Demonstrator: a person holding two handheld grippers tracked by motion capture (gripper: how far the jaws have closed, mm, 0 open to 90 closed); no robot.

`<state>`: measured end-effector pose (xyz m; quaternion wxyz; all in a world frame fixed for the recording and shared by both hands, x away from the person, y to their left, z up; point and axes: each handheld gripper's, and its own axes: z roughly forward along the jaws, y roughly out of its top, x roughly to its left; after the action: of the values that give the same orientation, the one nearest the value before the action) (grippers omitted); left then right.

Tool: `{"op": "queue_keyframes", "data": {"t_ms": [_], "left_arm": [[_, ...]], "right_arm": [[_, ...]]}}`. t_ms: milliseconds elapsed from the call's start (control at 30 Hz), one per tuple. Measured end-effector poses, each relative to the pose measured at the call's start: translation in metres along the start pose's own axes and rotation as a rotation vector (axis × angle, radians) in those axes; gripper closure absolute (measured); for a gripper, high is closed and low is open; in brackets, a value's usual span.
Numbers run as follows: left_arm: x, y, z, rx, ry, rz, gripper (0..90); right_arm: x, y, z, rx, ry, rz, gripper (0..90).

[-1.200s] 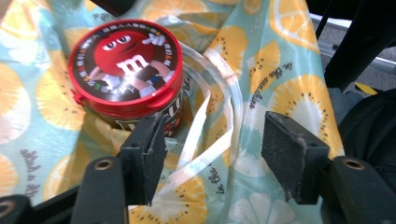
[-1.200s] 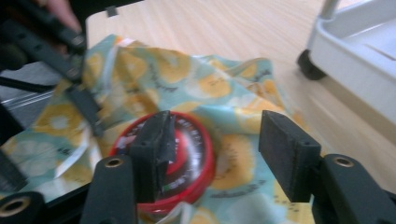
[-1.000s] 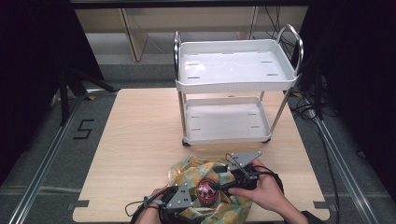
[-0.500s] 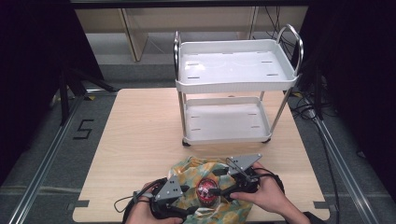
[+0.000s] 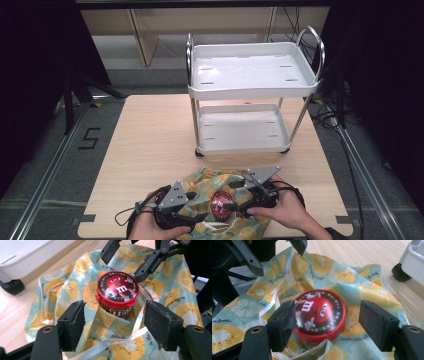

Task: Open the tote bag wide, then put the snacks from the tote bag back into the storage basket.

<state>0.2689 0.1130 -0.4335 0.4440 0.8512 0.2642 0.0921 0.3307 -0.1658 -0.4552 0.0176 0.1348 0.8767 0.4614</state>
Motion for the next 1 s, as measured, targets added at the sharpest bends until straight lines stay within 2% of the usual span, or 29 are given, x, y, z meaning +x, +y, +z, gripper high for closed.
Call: {"op": "queue_keyframes", "data": {"t_ms": [33,67,100,133,167,200,267,300,333,367,400,467,500,600,800,833,867,900,933,967,1000], "left_arm": [[-0.001,0.0,0.0,-0.016,-0.004,-0.019,32.5],[-0.001,0.0,-0.001,-0.023,-0.005,-0.027,32.5],[0.001,0.0,-0.002,-0.008,0.008,-0.015,32.5],[0.001,-0.001,-0.002,-0.013,0.004,-0.025,32.5],[0.003,-0.001,-0.003,-0.007,0.009,-0.018,32.5],[0.002,-0.001,-0.003,-0.016,0.007,-0.03,32.5],[0.004,-0.001,-0.003,-0.019,0.005,-0.027,32.5],[0.005,-0.001,-0.003,-0.009,0.014,-0.022,32.5],[0.004,-0.002,-0.003,-0.015,0.013,-0.034,32.5],[0.006,-0.002,-0.004,0.0,0.019,-0.019,32.5],[0.006,-0.002,-0.002,-0.025,0.007,-0.037,32.5],[0.007,-0.002,-0.002,-0.015,0.016,-0.033,32.4],[0.009,-0.003,-0.002,0.007,0.018,-0.014,32.4],[0.007,-0.003,0.0,-0.006,0.018,-0.039,32.4],[0.009,-0.001,-0.002,-0.026,0.007,-0.037,32.4],[0.011,-0.001,-0.004,-0.007,0.01,-0.006,32.4],[0.009,-0.002,-0.004,-0.018,0.017,-0.041,32.4],[0.009,-0.003,-0.004,-0.017,0.014,-0.041,32.4],[0.01,-0.003,-0.004,-0.018,0.014,-0.037,32.4],[0.01,-0.003,-0.004,-0.017,0.014,-0.036,32.4],[0.01,-0.004,-0.004,-0.01,0.019,-0.034,32.4]], "right_arm": [[0.0,0.0,-0.001,-0.005,-0.017,-0.014,30.4],[0.0,0.001,-0.002,-0.002,-0.009,-0.014,30.3],[0.0,0.001,-0.002,-0.007,-0.012,-0.019,30.3],[0.0,0.001,-0.002,-0.012,-0.025,-0.023,30.1],[0.0,0.002,-0.003,-0.003,-0.01,-0.006,30.0],[0.001,0.002,-0.003,0.001,-0.012,0.005,29.9],[0.0,0.002,-0.002,0.002,-0.015,-0.011,29.7],[0.002,0.002,-0.003,0.014,-0.016,0.009,29.7],[0.001,0.002,-0.003,0.016,-0.015,0.003,29.6],[0.0,0.002,-0.003,0.008,-0.019,-0.035,29.6],[0.0,0.002,-0.002,0.01,-0.008,-0.025,29.4],[0.0,0.001,-0.001,0.004,-0.003,-0.004,29.3],[-0.001,0.0,-0.001,0.009,-0.006,-0.021,29.2],[0.0,-0.001,-0.001,0.017,-0.001,-0.016,28.1],[0.001,-0.001,0.001,0.017,0.018,-0.039,25.1],[0.002,0.0,0.001,0.02,0.023,-0.042,25.0],[0.002,-0.001,0.002,0.019,0.024,-0.04,24.6],[0.004,-0.001,0.002,0.04,0.027,-0.028,23.9],[0.004,-0.001,0.003,0.04,0.016,-0.063,23.6],[0.004,-0.001,0.005,0.047,0.04,-0.065,23.5],[0.005,-0.001,0.006,0.055,0.041,-0.068,23.4]]}}
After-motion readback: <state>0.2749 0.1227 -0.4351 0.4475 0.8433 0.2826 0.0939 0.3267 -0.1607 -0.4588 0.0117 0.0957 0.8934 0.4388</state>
